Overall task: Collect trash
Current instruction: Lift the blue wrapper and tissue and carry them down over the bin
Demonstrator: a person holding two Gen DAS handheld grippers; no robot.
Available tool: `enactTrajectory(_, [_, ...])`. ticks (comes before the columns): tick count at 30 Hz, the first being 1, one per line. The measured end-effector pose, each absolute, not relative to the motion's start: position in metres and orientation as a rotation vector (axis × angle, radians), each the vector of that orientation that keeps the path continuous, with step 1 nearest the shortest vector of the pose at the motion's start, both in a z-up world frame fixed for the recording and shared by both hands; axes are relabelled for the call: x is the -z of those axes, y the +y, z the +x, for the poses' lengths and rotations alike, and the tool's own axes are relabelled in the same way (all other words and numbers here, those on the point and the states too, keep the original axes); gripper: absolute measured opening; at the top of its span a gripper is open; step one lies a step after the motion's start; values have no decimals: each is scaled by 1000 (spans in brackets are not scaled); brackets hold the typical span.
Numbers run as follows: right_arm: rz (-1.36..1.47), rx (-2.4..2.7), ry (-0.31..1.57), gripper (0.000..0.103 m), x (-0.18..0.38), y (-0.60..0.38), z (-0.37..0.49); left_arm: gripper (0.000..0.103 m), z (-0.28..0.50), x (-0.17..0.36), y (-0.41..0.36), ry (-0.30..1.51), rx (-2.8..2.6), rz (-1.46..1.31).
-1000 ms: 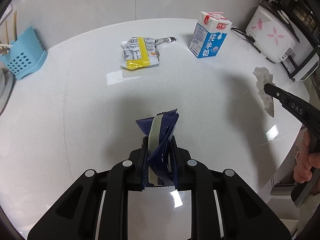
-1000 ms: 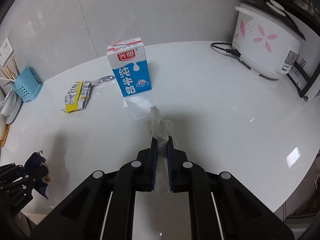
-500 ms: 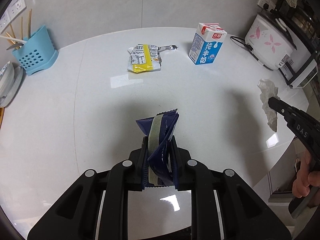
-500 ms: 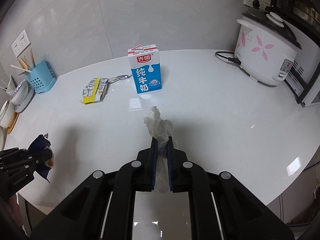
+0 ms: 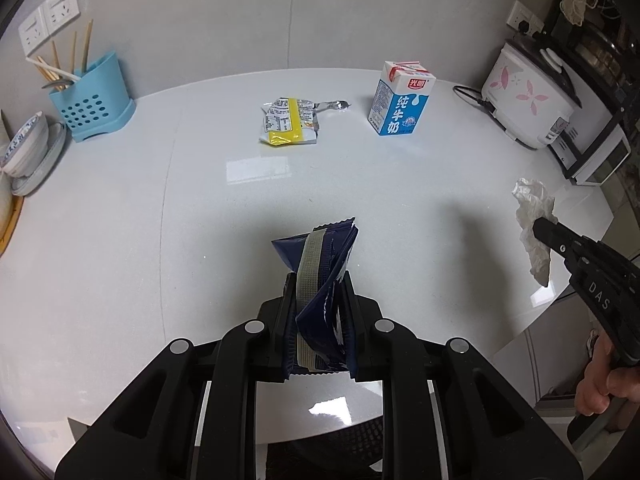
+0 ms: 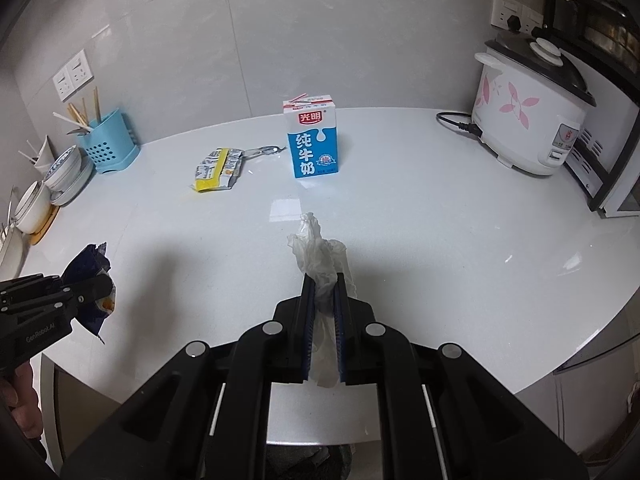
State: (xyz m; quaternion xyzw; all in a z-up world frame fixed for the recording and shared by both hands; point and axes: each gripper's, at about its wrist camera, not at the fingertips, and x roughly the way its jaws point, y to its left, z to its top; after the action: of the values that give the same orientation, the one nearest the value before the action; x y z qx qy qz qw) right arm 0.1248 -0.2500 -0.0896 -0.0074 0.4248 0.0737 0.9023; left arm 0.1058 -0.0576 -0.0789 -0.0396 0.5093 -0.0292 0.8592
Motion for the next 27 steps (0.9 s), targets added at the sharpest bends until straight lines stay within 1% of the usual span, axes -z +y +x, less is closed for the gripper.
enactTrajectory(12, [-28,-204,859,8,84,-253,87,18,69,66,-64,1042,42,-101])
enactTrajectory(27, [-49,-262,866,8,90,-252,45,18,30,64,-66,1034,32,-110])
